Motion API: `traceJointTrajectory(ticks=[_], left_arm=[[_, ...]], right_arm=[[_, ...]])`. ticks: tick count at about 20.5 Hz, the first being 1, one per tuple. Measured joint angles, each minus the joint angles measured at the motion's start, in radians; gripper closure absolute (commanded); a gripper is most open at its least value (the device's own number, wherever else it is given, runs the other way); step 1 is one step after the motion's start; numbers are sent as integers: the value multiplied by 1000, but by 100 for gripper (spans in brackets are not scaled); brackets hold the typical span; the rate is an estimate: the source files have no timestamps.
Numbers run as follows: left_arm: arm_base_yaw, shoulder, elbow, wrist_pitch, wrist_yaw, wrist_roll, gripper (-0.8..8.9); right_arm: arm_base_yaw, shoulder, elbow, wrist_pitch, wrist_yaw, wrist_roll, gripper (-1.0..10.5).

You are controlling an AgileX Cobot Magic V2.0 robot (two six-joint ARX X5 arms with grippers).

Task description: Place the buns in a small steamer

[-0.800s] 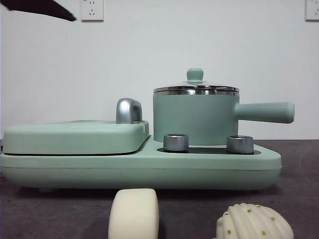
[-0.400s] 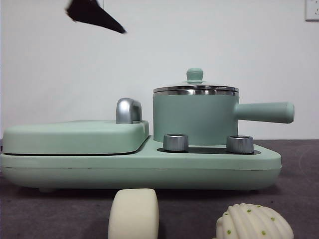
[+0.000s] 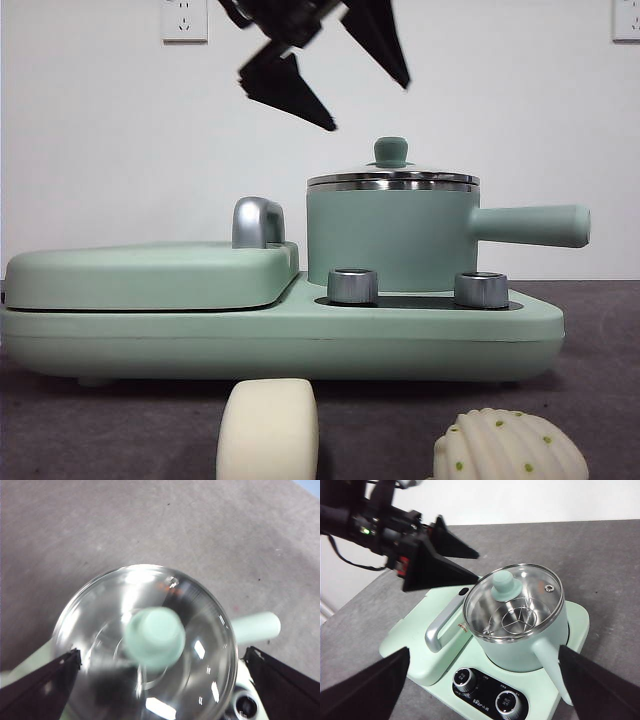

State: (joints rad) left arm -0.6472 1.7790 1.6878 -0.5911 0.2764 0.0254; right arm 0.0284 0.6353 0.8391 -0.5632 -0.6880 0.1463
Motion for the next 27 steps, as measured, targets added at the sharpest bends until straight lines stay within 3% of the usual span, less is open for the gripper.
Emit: traceJointTrajectory(ticks=[8, 10, 16, 19, 23, 27], left_arm=[[-26, 82, 1, 102, -50, 12, 297], [-26, 86, 1, 105, -51, 17, 355], [-30, 87, 1, 109, -70, 56, 391], [-39, 100, 2, 109, -70, 64, 475], [-39, 113, 2, 103, -71, 65, 477], [-39, 114, 2, 103, -72, 71, 576]], right_arm=[[0, 0, 0, 0, 0, 0, 473], [1, 0, 0, 0, 0, 0, 473], [1, 0, 0, 0, 0, 0, 473], [1, 0, 0, 0, 0, 0, 473], [1, 0, 0, 0, 0, 0, 473], [1, 0, 0, 0, 0, 0, 473]])
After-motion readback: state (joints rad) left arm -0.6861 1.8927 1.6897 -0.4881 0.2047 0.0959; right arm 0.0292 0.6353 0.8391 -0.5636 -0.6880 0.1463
